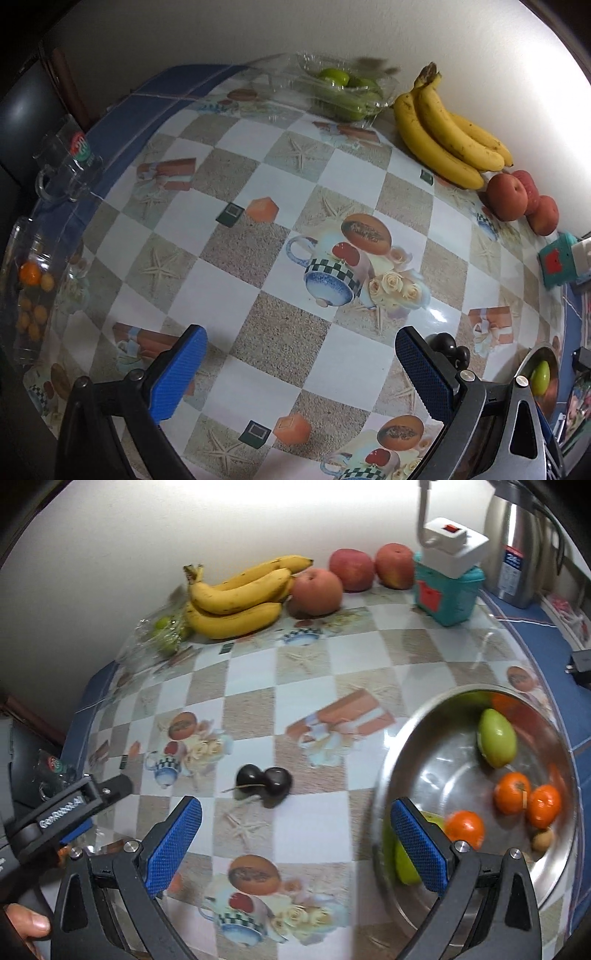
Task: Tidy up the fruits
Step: 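Move the right tool toward the two dark plums on the table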
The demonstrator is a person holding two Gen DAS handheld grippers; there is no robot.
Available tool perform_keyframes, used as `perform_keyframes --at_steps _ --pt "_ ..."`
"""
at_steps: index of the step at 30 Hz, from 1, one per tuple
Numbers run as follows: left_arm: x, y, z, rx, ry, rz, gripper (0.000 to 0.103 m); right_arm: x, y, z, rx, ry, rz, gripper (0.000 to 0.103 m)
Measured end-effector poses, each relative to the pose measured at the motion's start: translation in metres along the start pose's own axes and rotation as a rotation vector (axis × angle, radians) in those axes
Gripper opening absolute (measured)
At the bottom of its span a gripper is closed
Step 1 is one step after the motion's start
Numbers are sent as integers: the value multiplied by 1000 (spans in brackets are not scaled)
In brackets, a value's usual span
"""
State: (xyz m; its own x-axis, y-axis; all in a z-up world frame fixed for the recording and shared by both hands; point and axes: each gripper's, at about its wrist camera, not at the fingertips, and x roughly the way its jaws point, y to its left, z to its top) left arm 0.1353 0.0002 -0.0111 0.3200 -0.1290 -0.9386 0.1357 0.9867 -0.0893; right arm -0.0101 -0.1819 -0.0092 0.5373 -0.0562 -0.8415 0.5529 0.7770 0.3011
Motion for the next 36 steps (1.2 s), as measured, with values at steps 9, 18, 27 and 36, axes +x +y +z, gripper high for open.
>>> perform_keyframes --at_steps 9,18,27,36 --pt "19 -13 7 11 43 -51 103 17 3 8 17 -14 12 88" --pt "29 -16 11 1 57 -72 103 37 4 8 34 15 10 50" --pt "40 -25 13 11 79 -85 103 57 7 9 38 46 14 36" --pt "47 -27 9 8 105 -91 103 67 5 6 41 58 42 30"
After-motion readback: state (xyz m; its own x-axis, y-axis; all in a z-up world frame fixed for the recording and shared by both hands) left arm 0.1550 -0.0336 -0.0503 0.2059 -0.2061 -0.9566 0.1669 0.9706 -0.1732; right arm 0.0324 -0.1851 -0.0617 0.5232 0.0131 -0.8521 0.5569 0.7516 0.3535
